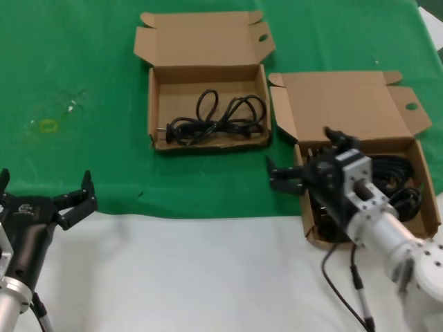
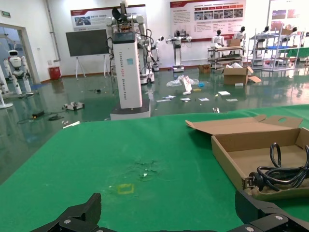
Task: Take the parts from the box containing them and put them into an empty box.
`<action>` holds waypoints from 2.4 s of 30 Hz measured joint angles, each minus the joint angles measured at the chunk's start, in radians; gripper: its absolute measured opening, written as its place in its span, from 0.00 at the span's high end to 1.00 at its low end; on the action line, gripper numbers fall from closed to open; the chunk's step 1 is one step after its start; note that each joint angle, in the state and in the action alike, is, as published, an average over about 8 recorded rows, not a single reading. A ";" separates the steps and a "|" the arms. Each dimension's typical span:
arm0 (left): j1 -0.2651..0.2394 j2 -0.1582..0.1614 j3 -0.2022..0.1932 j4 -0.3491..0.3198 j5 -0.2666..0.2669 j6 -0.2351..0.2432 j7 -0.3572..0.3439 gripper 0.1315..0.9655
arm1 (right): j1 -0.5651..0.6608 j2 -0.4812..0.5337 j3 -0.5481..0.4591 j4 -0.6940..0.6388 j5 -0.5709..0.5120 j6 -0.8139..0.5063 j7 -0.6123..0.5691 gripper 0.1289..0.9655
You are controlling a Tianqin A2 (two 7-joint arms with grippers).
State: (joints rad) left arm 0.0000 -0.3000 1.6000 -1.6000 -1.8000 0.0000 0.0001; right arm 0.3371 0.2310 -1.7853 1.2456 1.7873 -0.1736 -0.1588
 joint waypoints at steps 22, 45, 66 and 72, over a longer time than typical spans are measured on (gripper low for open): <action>0.000 0.000 0.000 0.000 0.000 0.000 0.000 0.00 | -0.288 0.059 0.158 0.302 0.011 0.148 0.136 0.00; 0.000 0.000 0.000 0.000 0.000 0.000 0.000 0.00 | -0.288 0.059 0.158 0.303 0.011 0.148 0.136 0.00; 0.000 0.000 0.000 0.000 0.000 0.000 0.000 0.00 | -0.288 0.059 0.158 0.303 0.011 0.148 0.136 0.00; 0.000 0.000 0.000 0.000 0.000 0.000 0.000 0.00 | -0.288 0.059 0.158 0.303 0.011 0.148 0.136 0.00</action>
State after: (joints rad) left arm 0.0000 -0.3000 1.6000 -1.6000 -1.8000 0.0000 0.0000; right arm 0.0492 0.2899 -1.6271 1.5482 1.7982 -0.0253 -0.0231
